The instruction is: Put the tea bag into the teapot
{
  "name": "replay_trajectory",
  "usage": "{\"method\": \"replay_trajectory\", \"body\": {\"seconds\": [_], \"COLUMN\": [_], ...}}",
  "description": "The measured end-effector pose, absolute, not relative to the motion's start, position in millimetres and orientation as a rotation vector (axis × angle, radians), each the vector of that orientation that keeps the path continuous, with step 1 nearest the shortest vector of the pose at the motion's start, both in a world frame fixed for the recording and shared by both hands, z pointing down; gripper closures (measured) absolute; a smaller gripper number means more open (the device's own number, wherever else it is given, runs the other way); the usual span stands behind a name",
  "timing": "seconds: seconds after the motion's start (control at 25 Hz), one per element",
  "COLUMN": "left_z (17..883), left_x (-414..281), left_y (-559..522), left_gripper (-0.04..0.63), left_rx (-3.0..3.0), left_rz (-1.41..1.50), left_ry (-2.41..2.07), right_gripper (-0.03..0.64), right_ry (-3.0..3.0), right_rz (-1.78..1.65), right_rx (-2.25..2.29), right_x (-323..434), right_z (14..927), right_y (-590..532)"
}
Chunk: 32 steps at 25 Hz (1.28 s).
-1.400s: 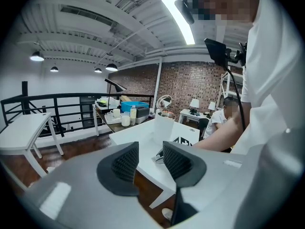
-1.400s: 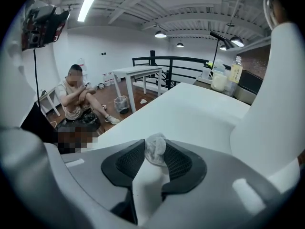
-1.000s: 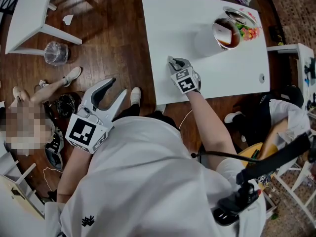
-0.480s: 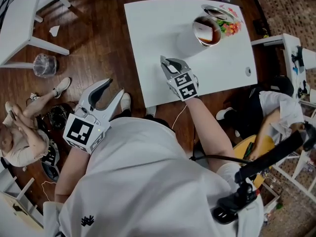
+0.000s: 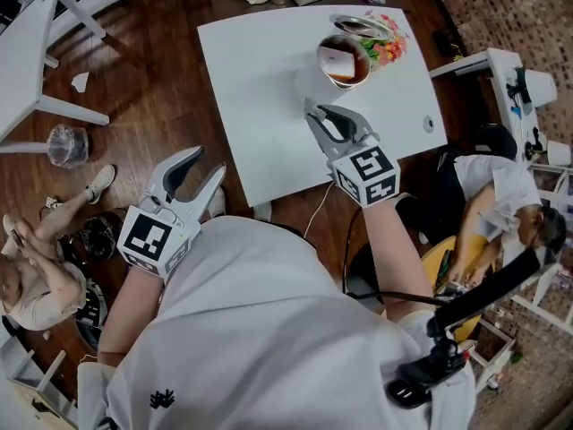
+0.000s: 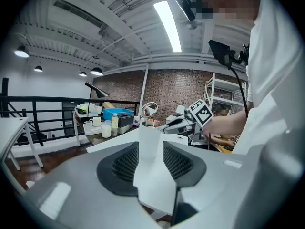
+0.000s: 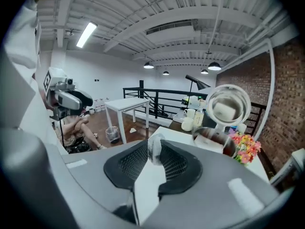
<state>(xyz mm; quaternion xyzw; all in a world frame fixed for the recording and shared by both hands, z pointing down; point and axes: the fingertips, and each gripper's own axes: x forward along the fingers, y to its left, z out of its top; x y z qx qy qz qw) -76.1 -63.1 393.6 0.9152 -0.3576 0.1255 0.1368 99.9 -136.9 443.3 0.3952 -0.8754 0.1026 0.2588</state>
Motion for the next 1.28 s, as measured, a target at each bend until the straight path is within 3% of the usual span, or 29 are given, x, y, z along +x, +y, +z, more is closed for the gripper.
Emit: {"method": "replay_trajectory", "body": {"seconds": [0.52,1.28], "left_z": [392,396], "left_x": [-59,-106], "left_y": [-71,-66], "left_gripper": [0.462,0.462], "left_rx": [2.664,2.546], "left_rz": [0.368,0.398], "left_ry": [-1.005,-1.186], "right_gripper": [0.540,0.540], "right_ry": [-2.361,-2.190], "right_rz": [0.195,0.236], "right_rx": [1.217,1.218], "right_x": [163,191], "right_z": [379,451], "right_y": [-170,-274]}}
